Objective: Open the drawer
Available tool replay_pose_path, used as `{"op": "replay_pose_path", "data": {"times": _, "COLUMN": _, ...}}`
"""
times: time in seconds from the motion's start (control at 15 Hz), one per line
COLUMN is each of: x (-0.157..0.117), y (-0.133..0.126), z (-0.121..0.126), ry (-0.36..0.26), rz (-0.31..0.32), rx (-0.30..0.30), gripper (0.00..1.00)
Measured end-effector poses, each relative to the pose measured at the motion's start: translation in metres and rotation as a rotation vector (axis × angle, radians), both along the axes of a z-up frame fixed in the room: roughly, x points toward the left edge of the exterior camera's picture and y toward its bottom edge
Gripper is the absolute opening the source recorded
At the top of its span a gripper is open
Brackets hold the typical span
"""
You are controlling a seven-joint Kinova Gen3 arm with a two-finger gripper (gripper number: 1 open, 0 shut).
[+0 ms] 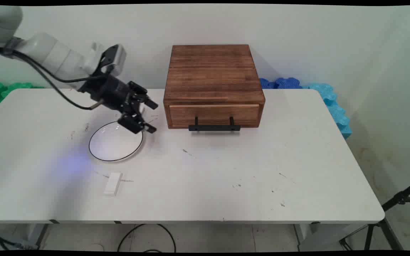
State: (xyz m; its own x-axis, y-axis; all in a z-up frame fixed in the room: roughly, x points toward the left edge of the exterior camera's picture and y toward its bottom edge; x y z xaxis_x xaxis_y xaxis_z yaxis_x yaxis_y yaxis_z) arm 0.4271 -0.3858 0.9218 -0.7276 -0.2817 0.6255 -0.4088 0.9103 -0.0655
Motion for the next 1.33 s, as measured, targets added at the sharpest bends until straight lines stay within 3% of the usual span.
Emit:
{"op": "replay_pose_path", "data": {"times": 0.6, "x": -0.062, "y": -0.026, "z": -0.009, "ry": -0.002, "rz": 0.023, "rx": -0.019, "gripper": 1.00}}
{"op": "replay_pose_path", "data": {"times": 1.33, "x": -0.121, "y": -0.063, "z": -0.045, "ry": -0.032, "rz": 0.016, "rx": -0.035, "gripper": 1.00}}
